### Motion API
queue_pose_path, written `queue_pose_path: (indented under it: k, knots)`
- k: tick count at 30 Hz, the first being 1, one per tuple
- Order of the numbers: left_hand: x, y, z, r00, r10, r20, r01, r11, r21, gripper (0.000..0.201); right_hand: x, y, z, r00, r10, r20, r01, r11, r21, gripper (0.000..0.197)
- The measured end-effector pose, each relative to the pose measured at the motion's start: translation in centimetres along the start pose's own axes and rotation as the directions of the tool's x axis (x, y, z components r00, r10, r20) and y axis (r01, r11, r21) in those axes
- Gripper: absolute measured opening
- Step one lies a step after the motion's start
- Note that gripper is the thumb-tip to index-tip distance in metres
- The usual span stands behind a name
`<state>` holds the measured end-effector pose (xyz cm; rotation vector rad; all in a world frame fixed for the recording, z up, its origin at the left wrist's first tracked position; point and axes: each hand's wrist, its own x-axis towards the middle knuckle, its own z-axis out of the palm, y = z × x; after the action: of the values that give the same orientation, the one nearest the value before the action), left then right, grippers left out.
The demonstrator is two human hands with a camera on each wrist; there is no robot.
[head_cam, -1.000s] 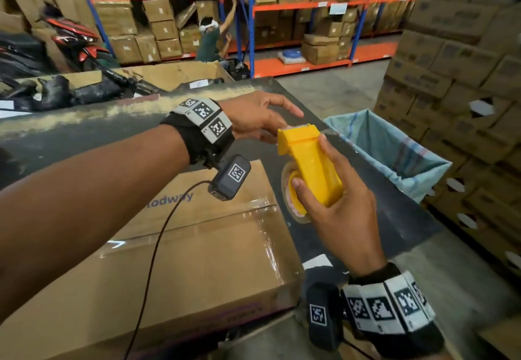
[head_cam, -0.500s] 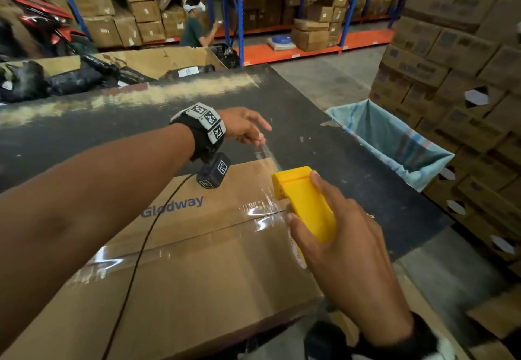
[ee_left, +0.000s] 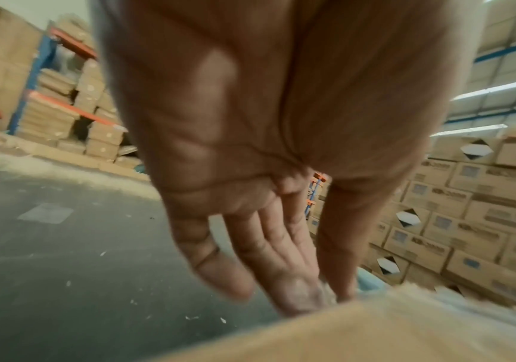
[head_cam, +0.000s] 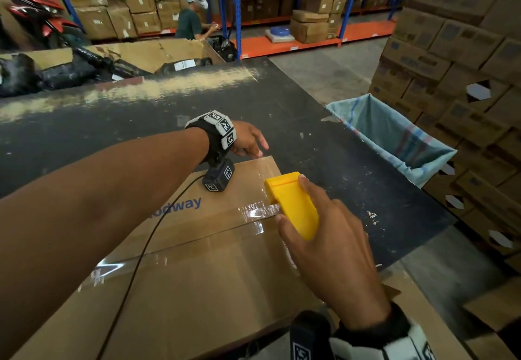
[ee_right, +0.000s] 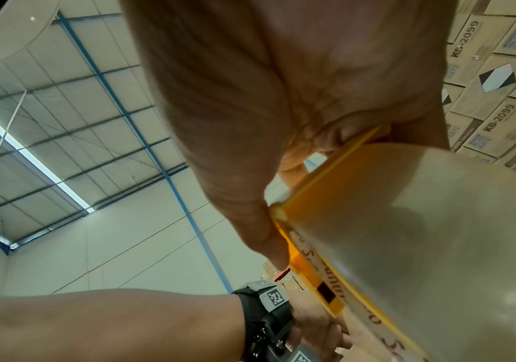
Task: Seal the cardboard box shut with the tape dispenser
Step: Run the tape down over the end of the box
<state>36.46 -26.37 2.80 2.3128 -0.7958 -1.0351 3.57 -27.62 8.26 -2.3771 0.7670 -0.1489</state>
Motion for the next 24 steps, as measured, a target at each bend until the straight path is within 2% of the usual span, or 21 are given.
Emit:
queue_pose_path:
  k: [2, 5, 7, 10, 12, 14, 16, 18, 21, 24]
  knots:
    - [-0.2, 0.5, 0.6, 1.0, -0.01, -0.003, 0.01, 0.989, 0.147, 0.034, 0.0, -0.1, -0.1, 1.0, -0.009, -0.005, 0.009, 1.0, -0.005, 0.072]
    - [-0.2, 1.1, 1.0, 0.992, 0.079, -0.095, -0.041, 0.934, 0.354, 0.031, 0.0, -0.2, -0.1, 1.0, -0.017, -0.003, 0.017, 1.0, -0.022, 0.073]
    - [-0.5, 1.5, 0.9, 0.991, 0.091, -0.103, -0.059, 0.96, 0.274, 0.026, 0.0, -0.3, -0.1, 1.0, -0.026, -0.008, 0.026, 0.999, -0.035, 0.072]
    - [-1.6, 1.7, 0.4, 0.997, 0.071, 0.008, -0.072, 0.993, 0.09, 0.032, 0.0, -0.2, 0.1, 0.999, -0.041, -0.027, 0.04, 0.999, -0.031, 0.071]
    - [-2.6, 0.8, -0.1, 0.987, 0.101, 0.127, -0.114, 0.989, 0.098, 0.036, 0.1, -0.1, 0.3, 0.998, -0.045, -0.042, 0.044, 0.999, -0.026, 0.07]
    - [-3.3, -0.8, -0.4, 0.965, 0.158, 0.211, -0.192, 0.97, 0.15, 0.055, 0.2, -0.1, 0.6, 0.997, -0.046, -0.057, 0.044, 0.998, -0.037, 0.071]
    - [-3.6, -2.4, -0.4, 0.954, 0.223, 0.201, -0.256, 0.954, 0.157, 0.066, 0.3, -0.2, 0.7, 0.997, -0.04, -0.063, 0.036, 0.998, -0.058, 0.071]
    - [-3.7, -3.4, -0.3, 0.947, 0.261, 0.187, -0.287, 0.948, 0.133, 0.068, 0.2, -0.3, 0.6, 0.997, -0.031, -0.066, 0.026, 0.997, -0.079, 0.072]
    - [-3.9, -3.3, -0.1, 0.944, 0.267, 0.192, -0.288, 0.953, 0.09, 0.066, -1.0, -0.3, 0.0, 0.998, -0.028, -0.057, 0.023, 0.997, -0.078, 0.074]
    - [-4.0, -3.1, 0.0, 0.95, 0.256, 0.18, -0.276, 0.956, 0.097, 0.066, -5.2, 1.0, -1.6, 0.999, -0.002, -0.047, -0.003, 0.995, -0.104, 0.075]
